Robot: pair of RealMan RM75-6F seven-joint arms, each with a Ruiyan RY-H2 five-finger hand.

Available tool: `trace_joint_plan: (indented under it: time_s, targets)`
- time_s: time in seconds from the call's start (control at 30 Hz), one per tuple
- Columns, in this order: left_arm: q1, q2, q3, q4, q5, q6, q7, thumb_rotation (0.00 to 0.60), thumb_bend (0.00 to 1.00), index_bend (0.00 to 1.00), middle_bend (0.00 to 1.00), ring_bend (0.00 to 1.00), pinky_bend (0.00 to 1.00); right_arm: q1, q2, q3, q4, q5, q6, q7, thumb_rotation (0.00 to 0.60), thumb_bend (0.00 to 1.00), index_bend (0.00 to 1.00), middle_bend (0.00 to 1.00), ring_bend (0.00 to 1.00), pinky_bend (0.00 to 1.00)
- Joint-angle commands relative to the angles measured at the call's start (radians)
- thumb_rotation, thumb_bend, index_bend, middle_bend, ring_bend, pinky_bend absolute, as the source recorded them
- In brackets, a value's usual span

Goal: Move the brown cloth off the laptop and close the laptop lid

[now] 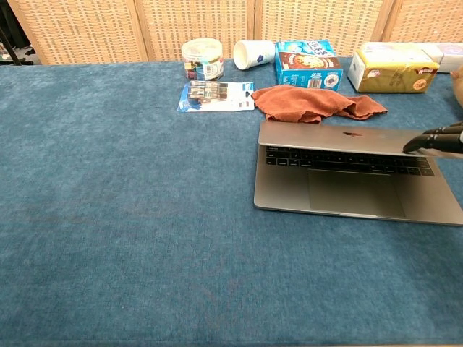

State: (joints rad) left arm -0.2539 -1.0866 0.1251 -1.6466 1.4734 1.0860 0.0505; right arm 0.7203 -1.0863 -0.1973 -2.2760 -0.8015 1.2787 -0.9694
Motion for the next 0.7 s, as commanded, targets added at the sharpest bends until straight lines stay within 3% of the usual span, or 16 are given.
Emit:
trace_joint_plan:
  time_s: [0.03,0.7]
  targets:
    - [-0.001,0.000,0.000,-0.001,-0.002,-0.002,0.002,0.600,0.15,0.21,0.08,0.06,0.08,-0.007,-0.006,-0.006,0.002,0.004,-0.005,-0.002,0.600,0.30,0.02,0.03,0.09,0.33]
    - [-0.009,0.007,-0.001,-0.014,-0.055,-0.044,0.050,0.600,0.15,0.21,0.08,0.06,0.08,-0.048,-0.053,-0.024,0.053,-0.009,-0.055,0.030,0.600,0.30,0.02,0.03,0.09,0.33]
